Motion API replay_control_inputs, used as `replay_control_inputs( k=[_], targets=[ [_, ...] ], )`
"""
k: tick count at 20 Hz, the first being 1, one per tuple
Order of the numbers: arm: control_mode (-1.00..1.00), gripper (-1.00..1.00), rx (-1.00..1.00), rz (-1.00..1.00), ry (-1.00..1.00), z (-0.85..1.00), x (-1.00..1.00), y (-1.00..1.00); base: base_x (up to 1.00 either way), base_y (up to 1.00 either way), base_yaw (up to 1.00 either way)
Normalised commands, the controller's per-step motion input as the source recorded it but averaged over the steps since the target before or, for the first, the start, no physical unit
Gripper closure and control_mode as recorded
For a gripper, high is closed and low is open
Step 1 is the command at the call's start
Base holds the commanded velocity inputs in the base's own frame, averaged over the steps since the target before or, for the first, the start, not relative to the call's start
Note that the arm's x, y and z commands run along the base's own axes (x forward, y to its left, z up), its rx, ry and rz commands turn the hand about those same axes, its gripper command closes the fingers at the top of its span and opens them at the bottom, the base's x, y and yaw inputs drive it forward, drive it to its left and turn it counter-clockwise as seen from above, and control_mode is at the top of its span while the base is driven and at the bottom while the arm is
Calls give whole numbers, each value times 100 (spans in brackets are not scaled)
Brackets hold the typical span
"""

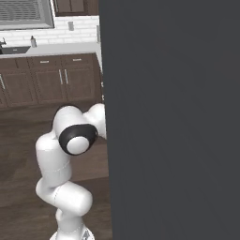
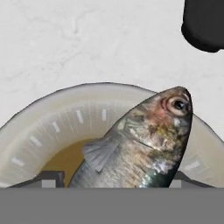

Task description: Pick up the knife from the drawer and place it on the cutting board. Then place the meat from the plate to the cutting board.

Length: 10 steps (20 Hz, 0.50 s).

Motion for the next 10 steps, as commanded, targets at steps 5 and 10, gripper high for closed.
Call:
replay_control_inputs(
  k=[5, 10],
  targets=[
    [-100, 100, 6, 5, -22, 99, 11, 0, 0, 0, 0],
    [-100, 100, 2, 17, -20, 78, 55, 32, 0, 0, 0]
  ],
)
